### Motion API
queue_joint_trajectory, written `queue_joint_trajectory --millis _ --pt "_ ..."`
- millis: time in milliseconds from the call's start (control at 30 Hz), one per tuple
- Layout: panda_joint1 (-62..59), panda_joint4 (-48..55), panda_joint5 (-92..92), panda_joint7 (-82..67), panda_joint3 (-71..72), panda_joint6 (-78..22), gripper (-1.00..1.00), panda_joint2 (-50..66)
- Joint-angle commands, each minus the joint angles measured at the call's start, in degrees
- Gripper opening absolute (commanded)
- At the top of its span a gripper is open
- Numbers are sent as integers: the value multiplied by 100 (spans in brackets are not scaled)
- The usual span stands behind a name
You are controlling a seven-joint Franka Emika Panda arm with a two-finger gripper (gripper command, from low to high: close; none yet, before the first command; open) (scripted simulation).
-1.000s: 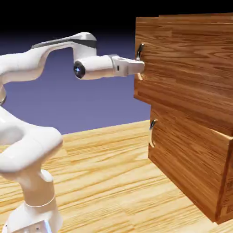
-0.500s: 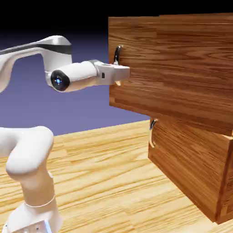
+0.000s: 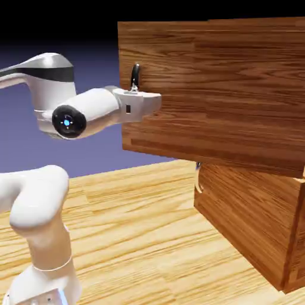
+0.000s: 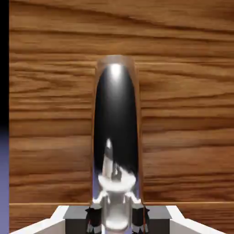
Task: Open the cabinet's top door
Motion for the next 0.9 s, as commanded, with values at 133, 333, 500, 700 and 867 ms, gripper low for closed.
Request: queue_joint_trajectory --millis 133,333,500,700,867 --pt "19 268 -929 -81 -1037 -748 -100 247" --pt "319 898 -1986 -242 -2284 -1722 -100 785" --pt "923 1724 -2773 -379 -3322 -2604 -100 1338" --pt "2023 2960 -3489 -462 -4479 -3649 -100 1890" --pt "3037 3999 -3880 -427 -5282 -4404 -100 2131"
